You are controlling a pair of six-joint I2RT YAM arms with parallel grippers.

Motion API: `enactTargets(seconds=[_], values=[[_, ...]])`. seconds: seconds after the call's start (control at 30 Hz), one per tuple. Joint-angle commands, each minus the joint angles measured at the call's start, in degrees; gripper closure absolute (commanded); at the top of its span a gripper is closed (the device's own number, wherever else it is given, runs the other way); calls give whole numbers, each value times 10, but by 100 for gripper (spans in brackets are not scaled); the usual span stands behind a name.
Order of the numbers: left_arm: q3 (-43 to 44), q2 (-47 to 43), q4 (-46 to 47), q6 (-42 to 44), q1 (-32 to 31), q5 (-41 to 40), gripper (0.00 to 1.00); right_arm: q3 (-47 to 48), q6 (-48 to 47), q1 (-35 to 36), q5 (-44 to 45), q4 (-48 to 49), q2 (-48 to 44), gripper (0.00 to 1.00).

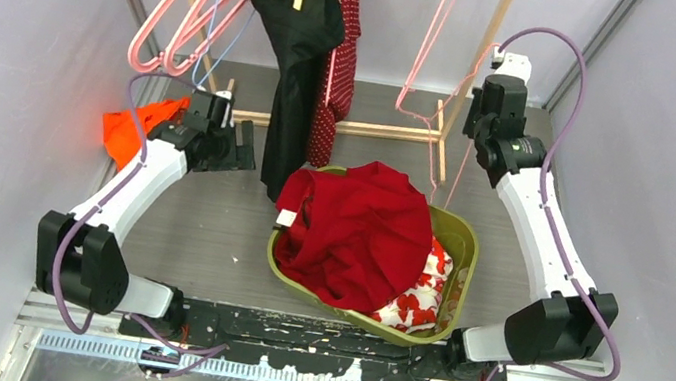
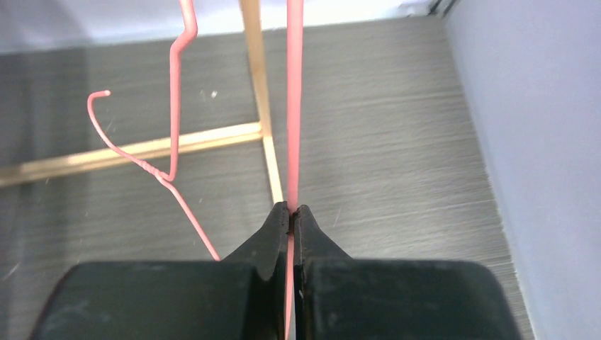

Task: Remove the skirt from the hanger
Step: Pick up the hanger at the center of the board.

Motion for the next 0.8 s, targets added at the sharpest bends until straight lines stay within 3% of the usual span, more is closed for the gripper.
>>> enactTargets(seconds=[0.0, 0.37, 0.5, 0.67, 0.77], values=[[61, -16, -20, 37, -9, 10, 14, 34, -33, 3, 97, 87, -33, 99], [143, -85, -5, 28, -49, 106, 13, 77, -114, 3, 159, 105, -48, 99], [152, -75, 31, -20, -72, 203, 13, 85, -147, 3, 155, 86, -63, 99], [103, -70, 32, 5, -153, 189, 13, 88, -158, 3, 129, 52, -92, 99], [74, -75, 26, 10, -164, 178, 13, 95, -144, 3, 104, 20, -100, 99]])
